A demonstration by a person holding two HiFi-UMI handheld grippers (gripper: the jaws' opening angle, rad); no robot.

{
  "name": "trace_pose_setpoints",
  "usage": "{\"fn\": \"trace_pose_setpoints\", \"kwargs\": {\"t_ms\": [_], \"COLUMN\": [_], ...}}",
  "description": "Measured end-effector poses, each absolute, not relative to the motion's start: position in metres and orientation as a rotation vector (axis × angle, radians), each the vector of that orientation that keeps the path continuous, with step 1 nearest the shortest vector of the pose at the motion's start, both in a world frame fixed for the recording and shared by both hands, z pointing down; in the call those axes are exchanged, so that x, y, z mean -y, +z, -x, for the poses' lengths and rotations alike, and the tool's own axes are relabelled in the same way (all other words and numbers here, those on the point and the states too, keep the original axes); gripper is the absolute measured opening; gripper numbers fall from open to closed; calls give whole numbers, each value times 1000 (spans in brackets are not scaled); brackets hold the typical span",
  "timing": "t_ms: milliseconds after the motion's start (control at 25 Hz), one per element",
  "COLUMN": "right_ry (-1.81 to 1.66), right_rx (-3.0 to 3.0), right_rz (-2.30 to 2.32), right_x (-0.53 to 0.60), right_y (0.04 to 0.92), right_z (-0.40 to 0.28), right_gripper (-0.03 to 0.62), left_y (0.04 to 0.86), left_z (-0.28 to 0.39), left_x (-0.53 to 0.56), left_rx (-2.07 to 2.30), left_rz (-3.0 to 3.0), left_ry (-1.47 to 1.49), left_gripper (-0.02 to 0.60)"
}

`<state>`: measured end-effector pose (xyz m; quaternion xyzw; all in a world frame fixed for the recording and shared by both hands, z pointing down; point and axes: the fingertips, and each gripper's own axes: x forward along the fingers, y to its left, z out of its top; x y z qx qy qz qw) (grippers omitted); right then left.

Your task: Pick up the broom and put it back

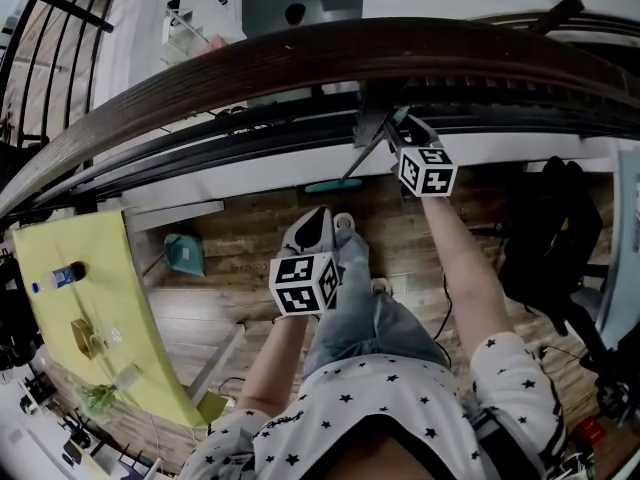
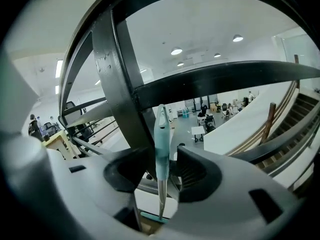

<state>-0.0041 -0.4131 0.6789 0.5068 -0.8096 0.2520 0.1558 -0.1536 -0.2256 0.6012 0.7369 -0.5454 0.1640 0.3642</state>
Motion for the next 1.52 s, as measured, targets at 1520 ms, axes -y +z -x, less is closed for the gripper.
{"fn": "trace_pose_setpoints", "kwargs": {"t_ms": [1520], "right_ry": [585], "right_rx": [2361], "right_rz": [-1316], "right_x": [335], "right_y": [638], "right_z": [34], "right_gripper": [84], "left_y": [562], "left_z": [148], "left_x": [188], "left_rx": [1457], "left_rz": [-1912], "left_ry": [350], "left_gripper": [11]}}
